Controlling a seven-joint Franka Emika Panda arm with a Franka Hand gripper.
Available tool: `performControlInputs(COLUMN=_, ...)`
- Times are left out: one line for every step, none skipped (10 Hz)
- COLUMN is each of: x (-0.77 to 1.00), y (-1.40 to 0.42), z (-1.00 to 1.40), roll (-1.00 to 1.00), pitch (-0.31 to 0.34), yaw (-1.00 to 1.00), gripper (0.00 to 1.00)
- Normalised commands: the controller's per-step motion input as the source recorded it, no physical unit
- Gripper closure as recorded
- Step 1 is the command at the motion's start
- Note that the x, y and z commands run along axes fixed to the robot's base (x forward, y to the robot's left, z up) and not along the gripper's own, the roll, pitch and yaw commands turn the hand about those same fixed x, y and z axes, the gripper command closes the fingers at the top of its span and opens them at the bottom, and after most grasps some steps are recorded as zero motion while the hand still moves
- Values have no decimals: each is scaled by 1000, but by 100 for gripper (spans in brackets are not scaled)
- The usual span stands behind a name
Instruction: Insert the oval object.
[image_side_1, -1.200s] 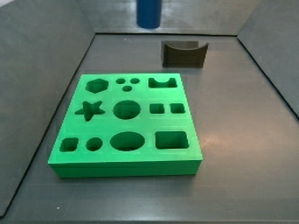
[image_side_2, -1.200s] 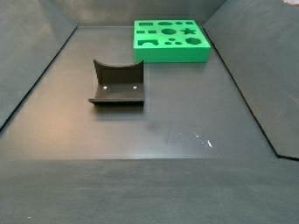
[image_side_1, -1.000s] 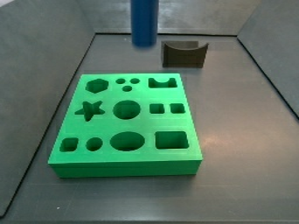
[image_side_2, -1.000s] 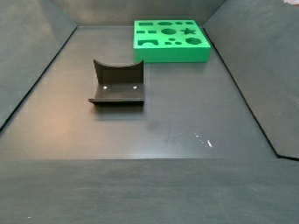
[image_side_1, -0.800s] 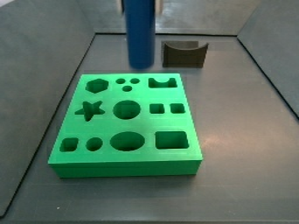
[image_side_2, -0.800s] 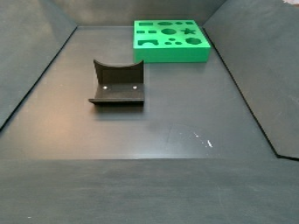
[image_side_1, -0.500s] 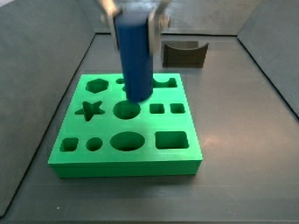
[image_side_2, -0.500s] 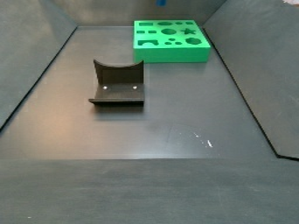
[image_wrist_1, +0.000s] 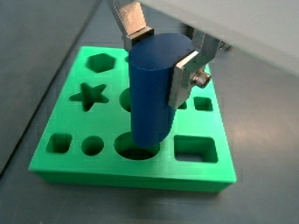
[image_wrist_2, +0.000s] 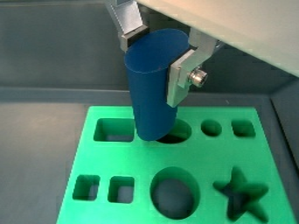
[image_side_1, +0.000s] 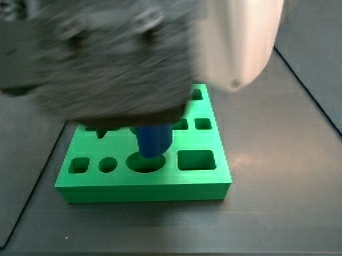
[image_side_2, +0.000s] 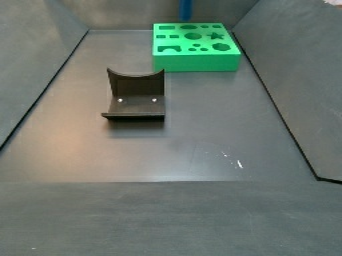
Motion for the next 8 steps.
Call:
performControlInputs(x=0, y=0, z=0, roll=54, pitch=0, yaw=-1000, gripper=100)
performControlInputs(x=0, y=0, z=0, roll=51, pitch=0, yaw=-1000, gripper=100)
performControlInputs(x=0, y=0, z=0, roll=54, pitch=0, yaw=-1000, gripper=100)
performControlInputs(x=0, y=0, z=-31, roll=36, pitch=0, yaw=-1000, gripper=100)
performControlInputs(x=0, y=0, z=-77, roll=13, pitch=0, yaw=-1000, gripper=100)
performControlInputs(x=0, y=0, z=-86, roll=9, pitch=0, yaw=-1000, gripper=100)
performControlInputs(x=0, y=0, z=-86, roll=9, pitch=0, yaw=-1000, gripper=100)
performControlInputs(x=0, y=-51, z=-126, roll=0, pitch=0, yaw=-1000, gripper=100)
